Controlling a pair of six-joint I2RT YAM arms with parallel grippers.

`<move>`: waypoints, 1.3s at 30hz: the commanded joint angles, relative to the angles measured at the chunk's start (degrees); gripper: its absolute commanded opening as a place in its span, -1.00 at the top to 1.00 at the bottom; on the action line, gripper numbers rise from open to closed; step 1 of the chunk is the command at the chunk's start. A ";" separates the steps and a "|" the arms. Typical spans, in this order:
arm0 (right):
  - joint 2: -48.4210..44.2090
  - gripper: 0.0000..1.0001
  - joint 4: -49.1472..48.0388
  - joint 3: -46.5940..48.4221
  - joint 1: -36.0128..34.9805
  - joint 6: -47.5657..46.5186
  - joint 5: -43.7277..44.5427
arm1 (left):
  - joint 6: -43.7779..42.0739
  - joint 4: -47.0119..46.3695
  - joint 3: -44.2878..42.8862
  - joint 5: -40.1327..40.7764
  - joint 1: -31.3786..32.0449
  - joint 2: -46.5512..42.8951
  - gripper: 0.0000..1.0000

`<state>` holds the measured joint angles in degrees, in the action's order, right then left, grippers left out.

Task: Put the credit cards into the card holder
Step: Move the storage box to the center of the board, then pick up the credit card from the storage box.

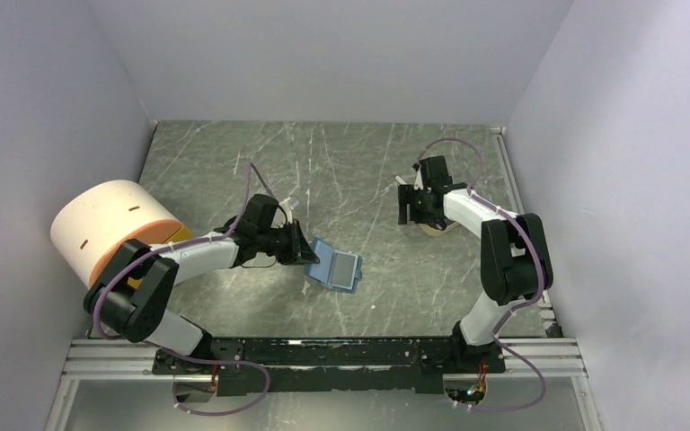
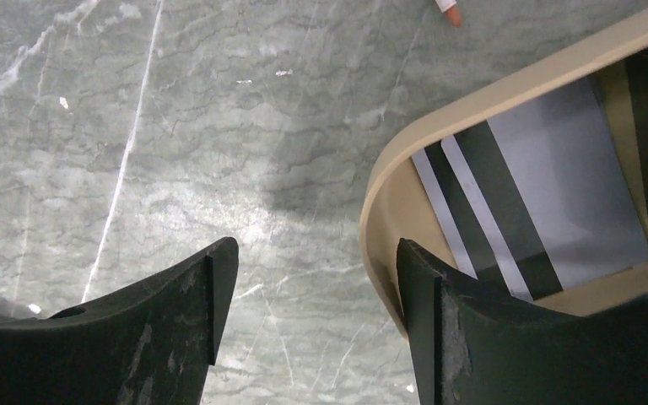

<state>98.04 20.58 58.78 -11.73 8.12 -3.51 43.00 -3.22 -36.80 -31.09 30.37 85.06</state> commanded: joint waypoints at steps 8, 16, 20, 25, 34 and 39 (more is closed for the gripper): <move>-6.76 -0.81 4.22 4.77 0.25 -0.10 7.69 | -1.00 0.12 -0.74 -2.18 -0.59 -1.30 0.75; -3.20 -0.84 7.73 12.88 1.06 -8.97 25.95 | -0.73 -0.26 -0.04 -2.59 -0.62 -1.93 0.75; -0.53 -0.84 8.07 13.83 1.21 -15.65 31.97 | -0.94 0.16 0.05 -2.71 -0.62 -2.11 0.75; 0.54 -0.86 7.52 11.99 1.27 -21.29 31.80 | -1.42 1.43 0.06 -2.23 -0.66 -2.99 0.75; 0.86 -0.92 6.93 9.08 -0.62 -21.44 27.86 | -0.40 -0.76 0.47 -3.39 -0.69 -1.57 0.75; 1.61 -0.95 6.54 8.22 -2.34 -21.14 27.85 | -0.18 -1.22 0.89 -3.74 -0.68 -1.21 0.75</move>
<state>99.20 28.12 67.79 -12.64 -12.51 24.77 42.46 -2.46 -36.62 -32.69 30.09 83.57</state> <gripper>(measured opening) 0.969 0.131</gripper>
